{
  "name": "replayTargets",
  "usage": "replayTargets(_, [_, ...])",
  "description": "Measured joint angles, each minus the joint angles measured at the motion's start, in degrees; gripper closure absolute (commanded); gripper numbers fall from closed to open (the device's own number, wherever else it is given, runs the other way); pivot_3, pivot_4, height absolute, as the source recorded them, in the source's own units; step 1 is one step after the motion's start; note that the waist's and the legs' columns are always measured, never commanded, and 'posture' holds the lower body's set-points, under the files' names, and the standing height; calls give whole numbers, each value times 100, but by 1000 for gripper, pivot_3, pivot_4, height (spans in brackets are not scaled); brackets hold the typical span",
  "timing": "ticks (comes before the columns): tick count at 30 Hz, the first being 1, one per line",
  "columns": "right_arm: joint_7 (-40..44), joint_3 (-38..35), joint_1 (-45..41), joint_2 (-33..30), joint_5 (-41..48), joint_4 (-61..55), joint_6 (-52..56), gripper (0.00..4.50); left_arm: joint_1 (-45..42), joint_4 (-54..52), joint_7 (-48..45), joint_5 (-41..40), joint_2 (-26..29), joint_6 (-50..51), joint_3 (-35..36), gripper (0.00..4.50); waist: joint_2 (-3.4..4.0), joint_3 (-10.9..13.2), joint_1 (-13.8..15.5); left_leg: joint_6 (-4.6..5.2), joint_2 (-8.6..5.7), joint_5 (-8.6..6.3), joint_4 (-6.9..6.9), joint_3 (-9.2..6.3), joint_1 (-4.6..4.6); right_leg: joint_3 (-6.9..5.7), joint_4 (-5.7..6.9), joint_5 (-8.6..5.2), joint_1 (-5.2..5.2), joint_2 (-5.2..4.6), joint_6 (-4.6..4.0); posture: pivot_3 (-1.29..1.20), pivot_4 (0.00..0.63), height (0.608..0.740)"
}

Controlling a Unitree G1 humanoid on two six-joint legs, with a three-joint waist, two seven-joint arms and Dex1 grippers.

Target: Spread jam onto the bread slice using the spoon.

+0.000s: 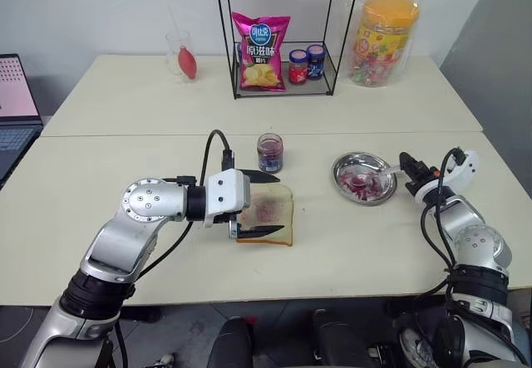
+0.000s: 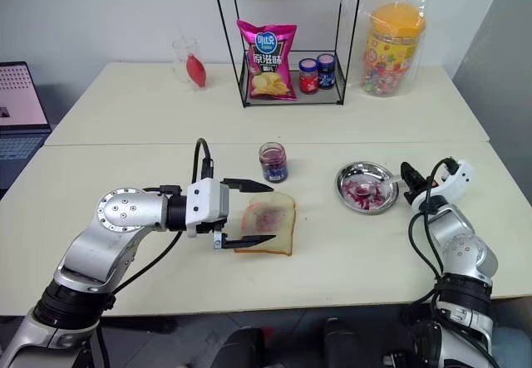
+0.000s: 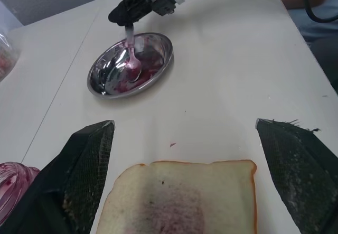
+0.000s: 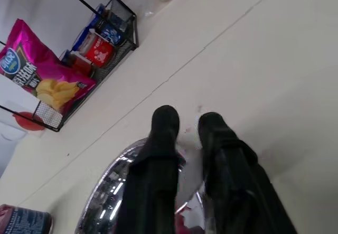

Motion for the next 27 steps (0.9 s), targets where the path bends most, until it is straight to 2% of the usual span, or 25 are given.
replayTargets(3, [22, -15, 0, 0, -24, 11, -39, 2104, -1, 1, 6, 23, -26, -12, 0, 0, 0, 0, 0, 0, 0, 0, 0, 0, 0, 0, 0, 0, 0, 0, 0, 0, 150, 740])
replayTargets(7, [38, -33, 0, 0, -101, -28, -186, 956, -6, 22, 34, 64, -70, -45, 0, 0, 0, 0, 0, 0, 0, 0, 0, 0, 0, 0, 0, 0, 0, 0, 0, 0, 150, 740])
replayTargets(10, [48, -40, 33, -6, -165, -213, -299, 311, -11, 26, 50, 78, -100, -100, 0, 0, 0, 0, 1, 0, 0, 0, 0, 0, -1, 0, 0, 0, 0, 0, 0, 0, 150, 740])
replayTargets(17, [-17, -30, 419, 44, -233, -652, -322, 311, -11, 41, 63, 90, -118, -122, 0, 0, 0, 0, 0, 0, 0, 0, 0, 0, 0, 1, -1, 0, 0, 0, 1, 0, 150, 740])
replayTargets(27, [22, 87, 367, 137, -241, -727, -321, 311, -67, 71, 66, 146, -196, -146, -12, 0, 1, 0, 1, 0, 0, 0, 0, 0, -1, 0, -1, 0, 0, 0, 0, 0, 150, 740])
